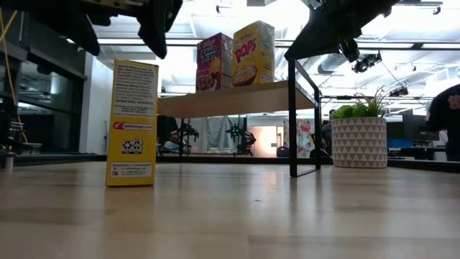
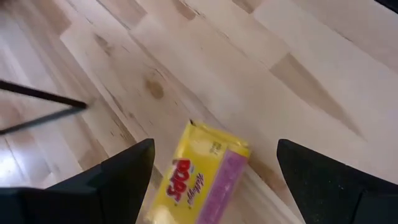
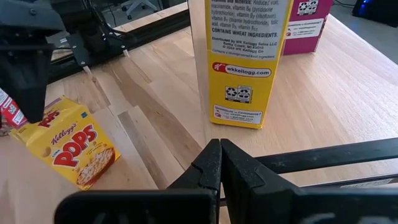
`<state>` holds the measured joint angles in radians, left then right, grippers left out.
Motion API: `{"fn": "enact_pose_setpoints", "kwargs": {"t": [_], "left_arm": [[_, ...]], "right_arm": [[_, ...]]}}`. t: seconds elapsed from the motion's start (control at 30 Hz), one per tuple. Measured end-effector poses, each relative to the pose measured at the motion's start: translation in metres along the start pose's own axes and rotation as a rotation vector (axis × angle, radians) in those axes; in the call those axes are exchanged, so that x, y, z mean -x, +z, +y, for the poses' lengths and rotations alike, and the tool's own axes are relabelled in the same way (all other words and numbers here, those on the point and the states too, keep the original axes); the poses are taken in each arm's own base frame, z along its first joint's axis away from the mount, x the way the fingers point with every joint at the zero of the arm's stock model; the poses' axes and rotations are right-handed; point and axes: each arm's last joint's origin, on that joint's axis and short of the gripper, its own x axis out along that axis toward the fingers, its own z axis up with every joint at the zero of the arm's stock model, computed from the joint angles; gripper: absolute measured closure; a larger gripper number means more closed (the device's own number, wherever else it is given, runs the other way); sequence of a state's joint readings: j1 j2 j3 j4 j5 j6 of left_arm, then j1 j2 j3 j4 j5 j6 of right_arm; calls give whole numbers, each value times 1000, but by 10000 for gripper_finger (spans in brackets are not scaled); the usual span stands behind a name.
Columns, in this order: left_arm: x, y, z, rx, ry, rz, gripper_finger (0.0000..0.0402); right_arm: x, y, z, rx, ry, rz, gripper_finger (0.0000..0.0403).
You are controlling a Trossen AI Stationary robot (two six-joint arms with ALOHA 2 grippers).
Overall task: Stack cereal on shelf
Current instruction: Put the yellow cereal box aligned with the other yellow cereal box on the shelf
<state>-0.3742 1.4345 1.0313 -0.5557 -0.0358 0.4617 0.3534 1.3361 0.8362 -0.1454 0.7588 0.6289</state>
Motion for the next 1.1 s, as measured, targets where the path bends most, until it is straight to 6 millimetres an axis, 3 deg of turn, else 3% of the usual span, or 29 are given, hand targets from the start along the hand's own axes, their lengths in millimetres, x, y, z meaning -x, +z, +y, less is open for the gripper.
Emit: {"fn": "enact_pose_setpoints", "kwargs": {"t": [0.43, 0.7, 1.1], "left_arm": [[-25, -4, -1, -78, -8, 88, 73], [-30, -5, -2, -47, -4, 108, 79], [-30, -6, -1, -16, 9, 118, 172]], "right_arm": [[0, 0, 0, -1, 2, 1, 402], [0, 0, 0, -1, 8, 5, 402], [0, 0, 0, -1, 13, 8, 402]]}}
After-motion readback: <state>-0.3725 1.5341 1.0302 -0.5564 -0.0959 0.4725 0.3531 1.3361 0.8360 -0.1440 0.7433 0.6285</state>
